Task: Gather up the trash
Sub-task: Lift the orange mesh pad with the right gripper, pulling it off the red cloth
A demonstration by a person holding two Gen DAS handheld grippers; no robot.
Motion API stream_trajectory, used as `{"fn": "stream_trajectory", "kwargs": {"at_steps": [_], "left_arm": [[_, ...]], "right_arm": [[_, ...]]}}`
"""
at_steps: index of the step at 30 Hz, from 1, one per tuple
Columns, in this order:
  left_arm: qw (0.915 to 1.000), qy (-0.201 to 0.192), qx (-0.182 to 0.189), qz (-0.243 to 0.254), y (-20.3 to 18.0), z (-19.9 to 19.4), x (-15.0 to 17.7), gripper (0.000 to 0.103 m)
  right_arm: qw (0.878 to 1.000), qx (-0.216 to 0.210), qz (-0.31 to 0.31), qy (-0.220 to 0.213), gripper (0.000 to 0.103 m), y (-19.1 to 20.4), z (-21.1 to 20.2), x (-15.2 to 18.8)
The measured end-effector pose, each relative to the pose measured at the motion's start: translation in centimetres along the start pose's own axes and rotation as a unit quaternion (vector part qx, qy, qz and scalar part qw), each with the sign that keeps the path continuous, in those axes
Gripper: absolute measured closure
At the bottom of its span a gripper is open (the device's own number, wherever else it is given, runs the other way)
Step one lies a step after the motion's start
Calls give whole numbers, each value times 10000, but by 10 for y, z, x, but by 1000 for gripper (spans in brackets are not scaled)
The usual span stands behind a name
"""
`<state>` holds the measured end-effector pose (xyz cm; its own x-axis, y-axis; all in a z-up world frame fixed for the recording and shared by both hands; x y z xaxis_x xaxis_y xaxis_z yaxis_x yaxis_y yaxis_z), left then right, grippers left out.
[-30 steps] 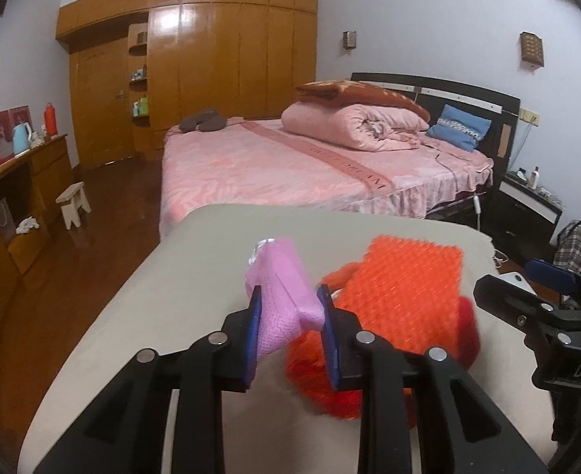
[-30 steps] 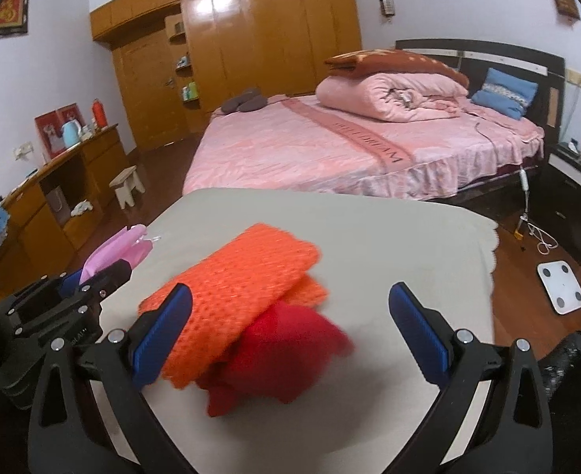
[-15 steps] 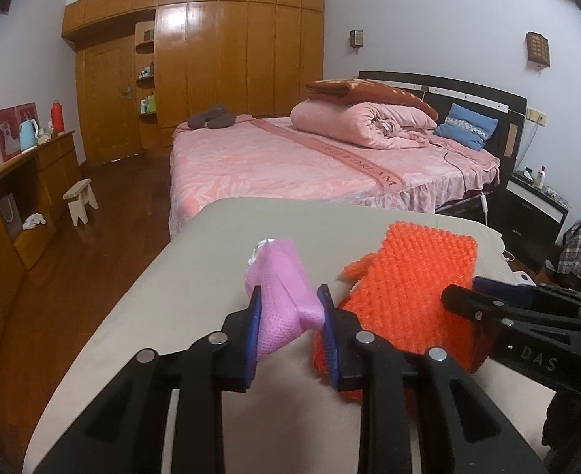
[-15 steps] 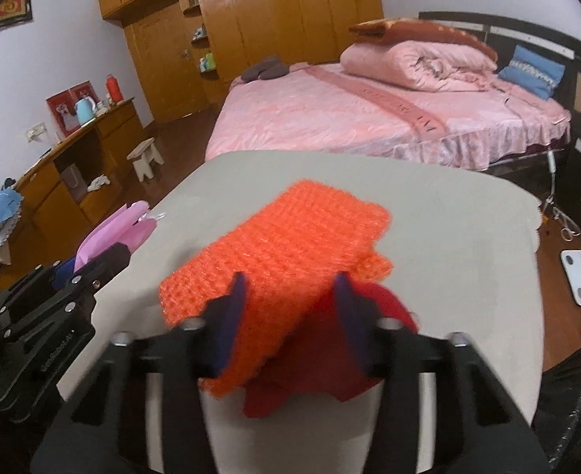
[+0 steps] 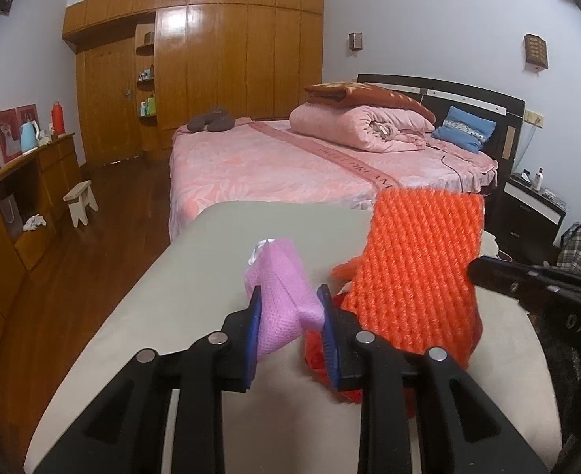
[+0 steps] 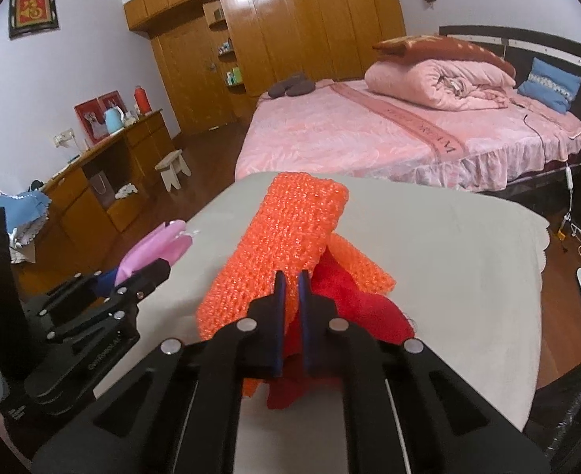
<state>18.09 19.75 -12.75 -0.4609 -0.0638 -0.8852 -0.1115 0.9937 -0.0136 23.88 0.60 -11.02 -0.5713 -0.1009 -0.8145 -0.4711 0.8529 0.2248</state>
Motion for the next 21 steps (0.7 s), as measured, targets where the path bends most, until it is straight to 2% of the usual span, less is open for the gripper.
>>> {"fn": "stream_trajectory", "kwargs": {"at_steps": [11, 21], "left_arm": [[9996, -74, 218, 131, -30, -25, -3, 76], [9981, -37, 540, 278, -71, -35, 0, 76]], "right_arm": [[9997, 117, 110, -168, 101, -20, -42, -1], [9986, 418, 240, -209, 103, -50, -73, 9]]}}
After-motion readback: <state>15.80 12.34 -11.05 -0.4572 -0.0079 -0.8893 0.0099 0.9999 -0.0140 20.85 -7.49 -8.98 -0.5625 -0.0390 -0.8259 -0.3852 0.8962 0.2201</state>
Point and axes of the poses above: each gripper's, at about its wrist camera, not at the fingertips, and z roughly the way its jaws point, y to its left, x to its underside, the point moved 2 cm from there along z, roughly the way its jaws point, and after that the axes turned 5 degrees about -y, right-handed, at the moved point
